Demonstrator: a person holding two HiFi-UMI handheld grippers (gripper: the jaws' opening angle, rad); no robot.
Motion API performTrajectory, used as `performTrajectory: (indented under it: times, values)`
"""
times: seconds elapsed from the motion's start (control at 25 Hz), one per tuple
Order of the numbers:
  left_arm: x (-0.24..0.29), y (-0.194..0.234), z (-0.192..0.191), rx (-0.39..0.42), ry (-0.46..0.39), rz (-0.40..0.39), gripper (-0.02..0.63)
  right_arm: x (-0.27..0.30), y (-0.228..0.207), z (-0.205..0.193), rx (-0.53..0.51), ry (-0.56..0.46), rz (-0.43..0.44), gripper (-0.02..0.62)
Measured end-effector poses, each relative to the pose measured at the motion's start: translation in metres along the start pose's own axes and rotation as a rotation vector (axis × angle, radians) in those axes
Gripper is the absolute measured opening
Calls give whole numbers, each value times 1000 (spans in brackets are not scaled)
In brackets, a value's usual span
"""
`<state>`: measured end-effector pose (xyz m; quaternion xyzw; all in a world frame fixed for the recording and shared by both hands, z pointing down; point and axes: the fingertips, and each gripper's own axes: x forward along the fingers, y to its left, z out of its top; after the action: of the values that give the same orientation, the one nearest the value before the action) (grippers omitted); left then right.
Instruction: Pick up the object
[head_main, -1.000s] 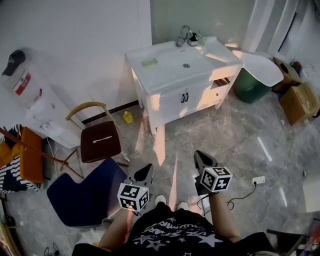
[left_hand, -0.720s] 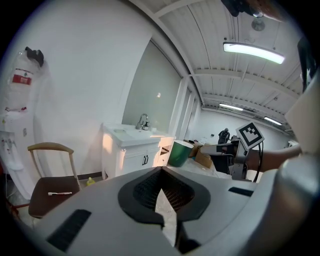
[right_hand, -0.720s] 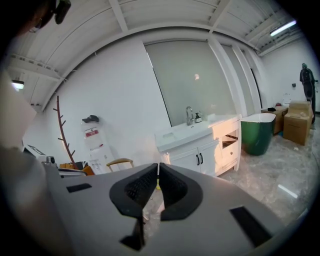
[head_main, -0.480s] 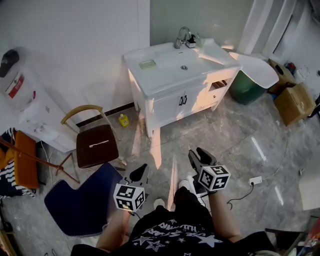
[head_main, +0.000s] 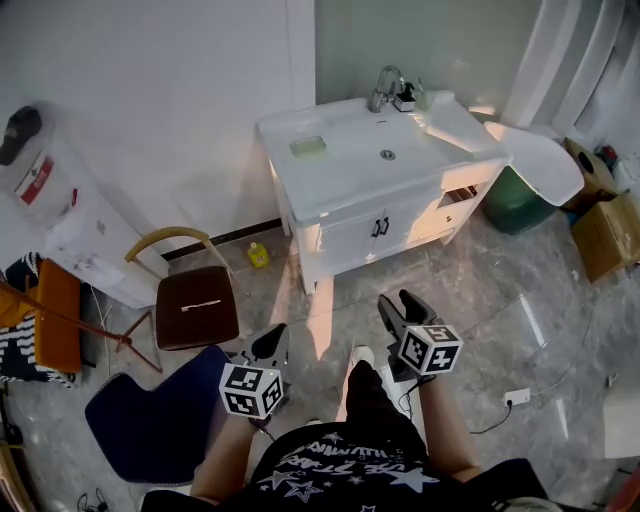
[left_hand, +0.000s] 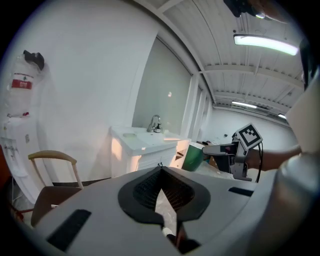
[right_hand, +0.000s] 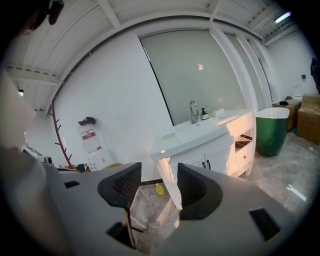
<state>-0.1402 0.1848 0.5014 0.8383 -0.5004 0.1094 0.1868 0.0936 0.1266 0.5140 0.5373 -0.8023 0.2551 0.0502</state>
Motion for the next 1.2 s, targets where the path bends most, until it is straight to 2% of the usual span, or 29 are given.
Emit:
performTrajectory:
  times: [0.28, 0.56, 0.72, 0.96, 1.2]
  values:
    - [90, 18, 62, -4, -26, 119, 15, 94, -45, 68, -17, 29, 117, 230]
    - [164, 21, 93, -22, -13, 202, 15, 160, -101, 117, -15, 60, 179, 230]
    - [192, 18, 109, -30, -27, 248, 15, 188, -121, 131, -16, 90, 223, 230]
    - [209, 19, 119, -39, -17, 292, 15, 215, -121, 140, -4, 122, 282, 229]
    - [228, 30, 133, -34, -22, 308, 15, 235, -134, 146, 9, 136, 276, 227]
